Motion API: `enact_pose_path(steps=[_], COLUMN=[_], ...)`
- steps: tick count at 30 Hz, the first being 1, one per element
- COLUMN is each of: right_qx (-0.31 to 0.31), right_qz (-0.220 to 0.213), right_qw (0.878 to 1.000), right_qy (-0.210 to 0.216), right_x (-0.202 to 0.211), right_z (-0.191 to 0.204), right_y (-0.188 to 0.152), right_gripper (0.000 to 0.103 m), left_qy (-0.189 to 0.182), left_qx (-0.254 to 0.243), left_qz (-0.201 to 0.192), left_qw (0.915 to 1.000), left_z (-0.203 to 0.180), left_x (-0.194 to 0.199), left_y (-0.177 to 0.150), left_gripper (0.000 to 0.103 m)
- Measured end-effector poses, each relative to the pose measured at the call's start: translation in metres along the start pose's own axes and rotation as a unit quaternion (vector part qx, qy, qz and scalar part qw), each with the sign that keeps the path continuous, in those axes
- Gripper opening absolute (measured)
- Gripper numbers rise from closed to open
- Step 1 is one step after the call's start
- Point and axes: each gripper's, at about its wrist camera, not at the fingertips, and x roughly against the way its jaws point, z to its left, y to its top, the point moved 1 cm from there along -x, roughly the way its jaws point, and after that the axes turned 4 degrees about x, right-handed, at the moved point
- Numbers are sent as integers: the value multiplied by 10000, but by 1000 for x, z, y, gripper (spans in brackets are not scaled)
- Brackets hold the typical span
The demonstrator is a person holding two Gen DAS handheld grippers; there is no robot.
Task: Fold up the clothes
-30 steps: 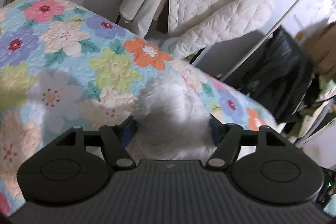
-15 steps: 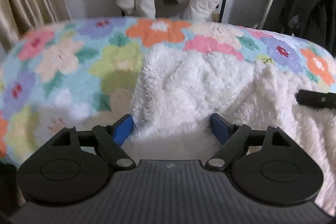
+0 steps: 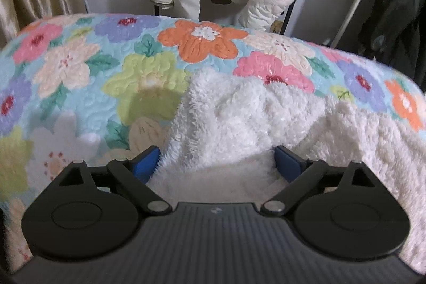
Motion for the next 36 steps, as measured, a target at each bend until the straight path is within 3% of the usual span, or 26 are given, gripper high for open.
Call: enact_pose_path(steps=[1, 2, 4, 7, 10, 12, 16, 18, 20, 21, 22, 24, 26, 27, 28, 29, 30, 31, 33, 35, 36], right_qx=[100, 200, -36, -390, -392, -653, -1554, -1766, -1701, -1515, -1329, -1116, -901, -794, -687, -579, -290, -221, -794, -1302, -1430], right_qz=[47, 93, 117, 151, 212, 138, -91, -121, -42, 18, 78, 116, 155, 175, 194, 213, 313, 377, 240, 14, -16], right_qw=[9999, 9996, 9994, 9976, 9963, 9949, 9863, 9833, 9842, 9868, 9888, 9901, 9906, 9905, 9903, 9898, 9869, 9848, 9879, 9875, 9864], right_qy=[-85, -170, -324, -553, -740, -755, -554, -432, -481, -578, -674, -848, -1022, -1108, -1195, -1281, -1558, -1683, -1314, -888, -814], right_x=[-9, -17, -18, -20, -28, -35, -40, -37, -35, -37, -39, -40, -42, -43, -44, -45, -47, -47, -41, -33, -32], right_z=[-3, -6, -21, -42, -36, -42, -66, -68, -62, -59, -56, -52, -49, -48, -46, -44, -42, -43, -60, -74, -78], right_y=[-5, -10, -11, -13, -11, -12, -14, -16, -17, -15, -14, -10, -7, -5, -3, -1, -1, -2, -6, -9, -10], right_gripper=[37, 29, 24, 22, 22, 22, 22, 22, 22, 22, 21, 20, 19, 19, 18, 18, 17, 19, 19, 18, 18], left_qy=[-14, 76, 277, 330, 364, 92, -326, -276, -288, -370, -456, -284, -10, 309, 643, 976, 1589, 1281, 480, -290, -516], left_qx=[39, -3, -102, -88, 107, 62, -422, -369, -355, -455, -562, -597, -636, -642, -648, -653, -822, -498, 247, 738, 540], left_qz=[-76, -216, -506, -779, -930, -908, -1035, -1106, -1213, -1261, -1305, -1398, -1591, -1679, -1766, -1851, -1925, -1854, -1671, -1630, -1639], left_qw=[10000, 9997, 9983, 9964, 9949, 9958, 9932, 9928, 9916, 9903, 9888, 9880, 9852, 9832, 9800, 9757, 9649, 9730, 9845, 9834, 9836], left_z=[3, 6, 14, 30, 43, 45, 36, 35, 35, 34, 34, 34, 36, 39, 41, 44, 48, 63, 96, 115, 108], left_x=[1, 5, 13, 37, 73, 96, 93, 76, 63, 60, 57, 57, 60, 60, 60, 60, 57, 64, 79, 96, 104], left_y=[-2, -5, -12, -22, -33, -46, -69, -77, -85, -88, -91, -90, -85, -82, -80, -77, -77, -76, -73, -71, -70], left_gripper=[91, 90, 88, 80, 79, 80, 94, 94, 84, 53, 33, 22, 19, 16, 4, 0, 0, 0, 0, 3, 8])
